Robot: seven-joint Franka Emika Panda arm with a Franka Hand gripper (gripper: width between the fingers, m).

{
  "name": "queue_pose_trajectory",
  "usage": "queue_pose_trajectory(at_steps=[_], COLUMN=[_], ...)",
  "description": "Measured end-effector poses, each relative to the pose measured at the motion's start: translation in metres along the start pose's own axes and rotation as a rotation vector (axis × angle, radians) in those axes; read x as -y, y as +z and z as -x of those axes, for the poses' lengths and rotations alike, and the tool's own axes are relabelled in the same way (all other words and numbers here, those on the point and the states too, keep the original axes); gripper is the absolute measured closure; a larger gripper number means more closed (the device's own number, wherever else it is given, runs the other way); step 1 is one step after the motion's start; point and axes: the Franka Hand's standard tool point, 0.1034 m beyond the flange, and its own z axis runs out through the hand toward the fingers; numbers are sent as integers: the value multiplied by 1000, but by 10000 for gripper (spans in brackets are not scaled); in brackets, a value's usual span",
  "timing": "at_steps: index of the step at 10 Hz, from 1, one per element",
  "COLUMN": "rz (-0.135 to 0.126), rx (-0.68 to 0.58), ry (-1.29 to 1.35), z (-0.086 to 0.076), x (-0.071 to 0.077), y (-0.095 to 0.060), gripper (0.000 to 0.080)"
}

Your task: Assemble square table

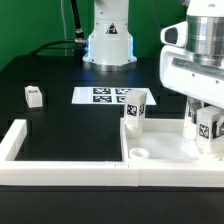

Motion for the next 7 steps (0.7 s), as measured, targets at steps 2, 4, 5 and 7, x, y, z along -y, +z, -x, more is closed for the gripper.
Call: queue_pose_trajectory(at_steps=[2, 4, 5, 7], rz=[-94, -64, -65, -64], rx=[-33, -34, -35, -36], ry=[299, 478, 465, 436], z=[5, 8, 8, 8], x=[4, 6, 5, 5], y=[4, 3, 3, 3], gripper=[509, 509, 509, 334])
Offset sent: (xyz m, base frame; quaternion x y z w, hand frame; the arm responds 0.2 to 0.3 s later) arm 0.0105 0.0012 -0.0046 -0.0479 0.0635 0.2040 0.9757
